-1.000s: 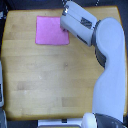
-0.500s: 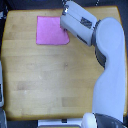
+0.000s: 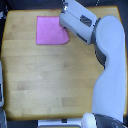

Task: Folding a cloth

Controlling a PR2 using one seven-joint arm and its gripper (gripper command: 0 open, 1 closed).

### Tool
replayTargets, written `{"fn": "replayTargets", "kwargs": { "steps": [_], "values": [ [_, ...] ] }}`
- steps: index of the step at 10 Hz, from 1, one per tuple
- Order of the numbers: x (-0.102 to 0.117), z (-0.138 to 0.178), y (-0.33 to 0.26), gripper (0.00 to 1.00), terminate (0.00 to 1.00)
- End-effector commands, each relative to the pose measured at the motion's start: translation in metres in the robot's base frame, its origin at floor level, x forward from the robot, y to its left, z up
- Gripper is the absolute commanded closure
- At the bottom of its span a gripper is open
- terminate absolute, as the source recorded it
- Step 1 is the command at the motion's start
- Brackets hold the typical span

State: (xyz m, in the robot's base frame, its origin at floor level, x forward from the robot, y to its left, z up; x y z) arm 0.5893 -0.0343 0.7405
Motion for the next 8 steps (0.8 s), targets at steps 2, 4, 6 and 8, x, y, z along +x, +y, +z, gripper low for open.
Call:
{"fn": "replayTargets", "kwargs": {
  "steps": [2, 4, 6, 8],
  "values": [
    [0.002, 0.047, 0.055, 1.00, 0.00],
    [-0.006, 0.037, 0.097, 1.00, 0.00],
    [-0.005, 0.034, 0.122, 1.00, 0.00],
    [-0.004, 0.024, 0.148, 1.00, 0.00]
  ]
}}
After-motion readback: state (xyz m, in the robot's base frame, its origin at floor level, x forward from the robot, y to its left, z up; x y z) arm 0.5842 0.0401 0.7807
